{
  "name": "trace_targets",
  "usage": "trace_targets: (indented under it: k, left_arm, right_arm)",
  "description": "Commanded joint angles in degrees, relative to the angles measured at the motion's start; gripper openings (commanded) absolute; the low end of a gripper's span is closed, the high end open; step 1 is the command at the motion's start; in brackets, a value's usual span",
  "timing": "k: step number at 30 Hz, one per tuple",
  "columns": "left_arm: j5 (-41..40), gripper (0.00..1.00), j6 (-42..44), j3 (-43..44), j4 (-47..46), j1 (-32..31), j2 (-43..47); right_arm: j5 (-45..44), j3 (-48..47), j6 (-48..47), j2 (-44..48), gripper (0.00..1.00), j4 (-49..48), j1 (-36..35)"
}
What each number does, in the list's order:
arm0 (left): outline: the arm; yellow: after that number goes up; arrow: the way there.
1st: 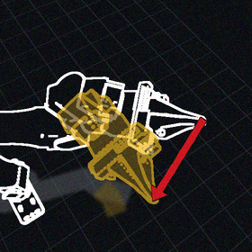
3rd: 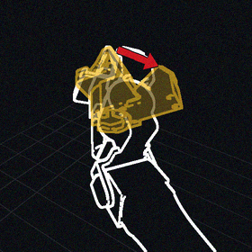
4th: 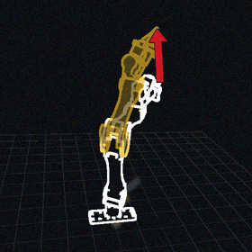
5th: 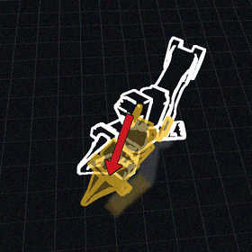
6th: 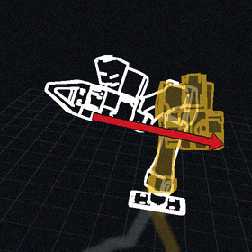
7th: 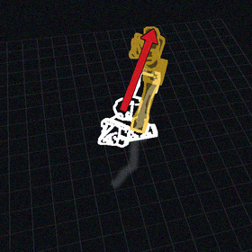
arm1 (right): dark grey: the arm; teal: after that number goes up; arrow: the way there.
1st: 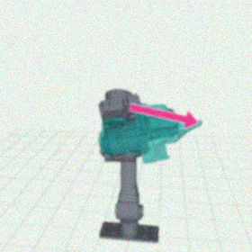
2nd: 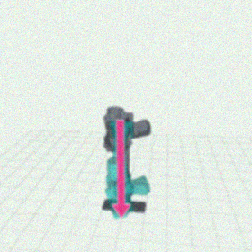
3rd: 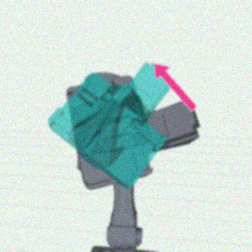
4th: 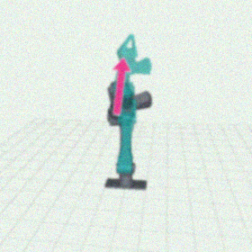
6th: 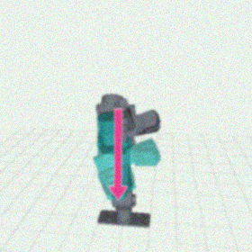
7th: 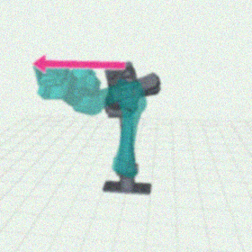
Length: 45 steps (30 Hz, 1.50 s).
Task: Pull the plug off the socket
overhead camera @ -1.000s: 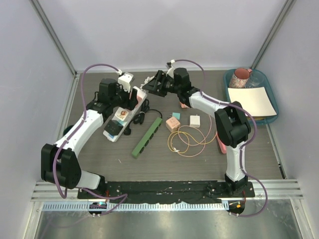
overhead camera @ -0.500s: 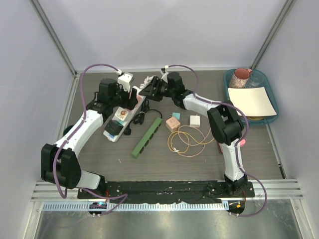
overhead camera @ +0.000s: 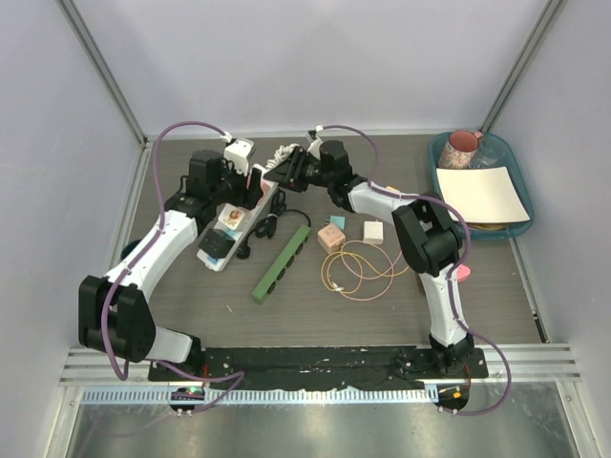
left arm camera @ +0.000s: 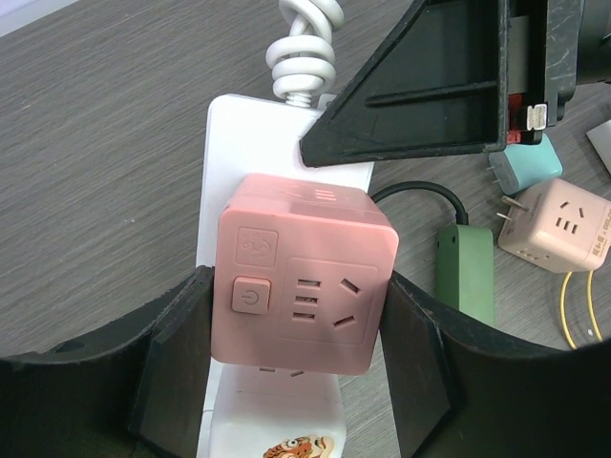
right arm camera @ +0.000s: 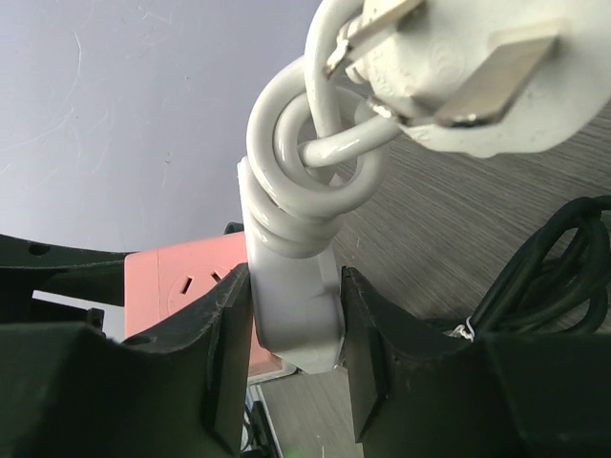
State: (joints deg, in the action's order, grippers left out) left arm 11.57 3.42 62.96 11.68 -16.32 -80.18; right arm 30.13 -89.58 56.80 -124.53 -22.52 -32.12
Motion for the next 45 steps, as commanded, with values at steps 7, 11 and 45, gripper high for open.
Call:
trace_targets:
  k: [7, 11, 45]
  left_arm:
    - [-3.3, 0.00, -0.4, 7.9, -2.5, -0.1, 2.2]
    - [-4.3, 0.00, -0.1, 11.0, 1.4, -0.2, 1.6]
    - [-3.8, 0.00, 1.9, 13.8, 0.7, 4.3, -1.8]
  right_arm:
    - [-6.6, 2.3, 0.9, -0.7, 0.01, -10.7, -0.2]
    - [-9.6, 2.5, -1.2, -1.3, 0.01, -8.8, -0.3]
    - [-28.8, 7.6, -7.1, -1.1, 0.01, -5.1, -2.3]
